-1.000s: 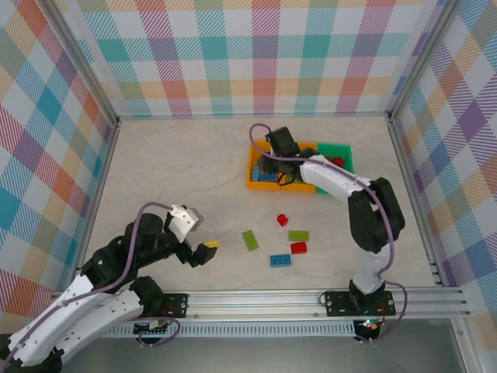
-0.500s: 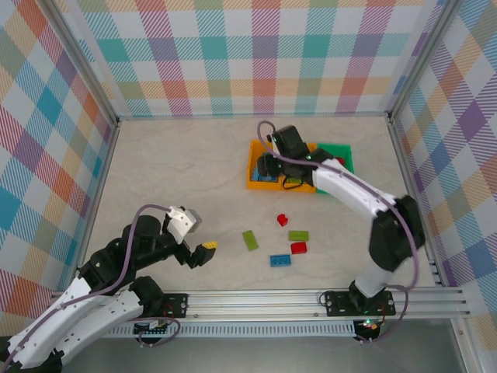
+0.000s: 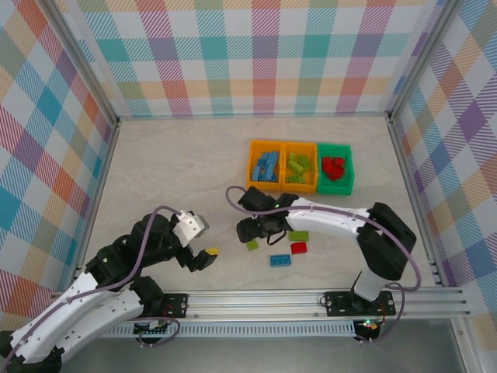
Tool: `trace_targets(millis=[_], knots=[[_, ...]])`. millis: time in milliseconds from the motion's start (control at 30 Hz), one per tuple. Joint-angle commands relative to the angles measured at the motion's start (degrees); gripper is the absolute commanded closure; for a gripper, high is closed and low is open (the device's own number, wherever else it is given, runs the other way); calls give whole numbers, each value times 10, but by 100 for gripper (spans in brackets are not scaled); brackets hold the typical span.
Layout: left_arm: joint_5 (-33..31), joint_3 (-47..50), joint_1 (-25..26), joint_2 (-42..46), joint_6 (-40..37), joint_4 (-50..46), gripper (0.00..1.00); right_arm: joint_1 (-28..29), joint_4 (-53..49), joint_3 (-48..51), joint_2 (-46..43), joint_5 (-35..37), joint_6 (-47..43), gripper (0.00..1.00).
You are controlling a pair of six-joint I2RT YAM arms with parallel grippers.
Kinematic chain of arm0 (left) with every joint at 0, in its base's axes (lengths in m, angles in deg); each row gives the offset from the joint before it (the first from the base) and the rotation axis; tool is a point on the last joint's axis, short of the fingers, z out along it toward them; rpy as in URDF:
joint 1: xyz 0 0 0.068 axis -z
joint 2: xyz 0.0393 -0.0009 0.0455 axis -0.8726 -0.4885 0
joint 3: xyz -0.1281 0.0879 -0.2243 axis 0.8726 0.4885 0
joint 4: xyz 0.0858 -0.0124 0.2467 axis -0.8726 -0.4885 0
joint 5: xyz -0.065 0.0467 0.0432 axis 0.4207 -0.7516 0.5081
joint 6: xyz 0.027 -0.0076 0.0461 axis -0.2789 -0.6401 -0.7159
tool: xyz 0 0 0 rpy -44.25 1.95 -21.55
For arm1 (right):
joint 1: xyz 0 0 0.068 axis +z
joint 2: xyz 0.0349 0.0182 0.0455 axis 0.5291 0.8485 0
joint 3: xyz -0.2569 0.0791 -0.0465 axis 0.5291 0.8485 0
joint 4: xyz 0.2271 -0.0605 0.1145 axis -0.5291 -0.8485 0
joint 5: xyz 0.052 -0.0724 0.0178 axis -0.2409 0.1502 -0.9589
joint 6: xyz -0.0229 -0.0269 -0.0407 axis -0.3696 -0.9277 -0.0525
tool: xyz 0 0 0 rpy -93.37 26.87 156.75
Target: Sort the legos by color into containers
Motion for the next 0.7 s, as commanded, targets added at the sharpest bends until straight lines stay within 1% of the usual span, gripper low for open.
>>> trace_targets(millis=[0, 167, 300, 367, 467, 567, 667], knots=[[9, 0, 2, -18, -3, -15, 0, 9, -8, -23, 34, 14, 22, 26], [10, -1, 2, -28, -4, -17, 0, 22, -4, -43, 82, 17, 24, 36], [9, 1, 2, -20, -3, -15, 0, 30, -1, -40, 102, 31, 25, 53], [8, 2, 2, -17, -3, -14, 0, 30, -3, -38, 107, 31, 28, 59], [9, 3, 2, -17, -2, -13, 0, 30, -1, -29, 101, 30, 32, 65], [10, 3, 2, -18, -2, -13, 0, 29, -9, -25, 81, 46, 30, 70], [10, 3, 2, -18, -2, -13, 0, 21, -14, -19, 37, 51, 24, 71]])
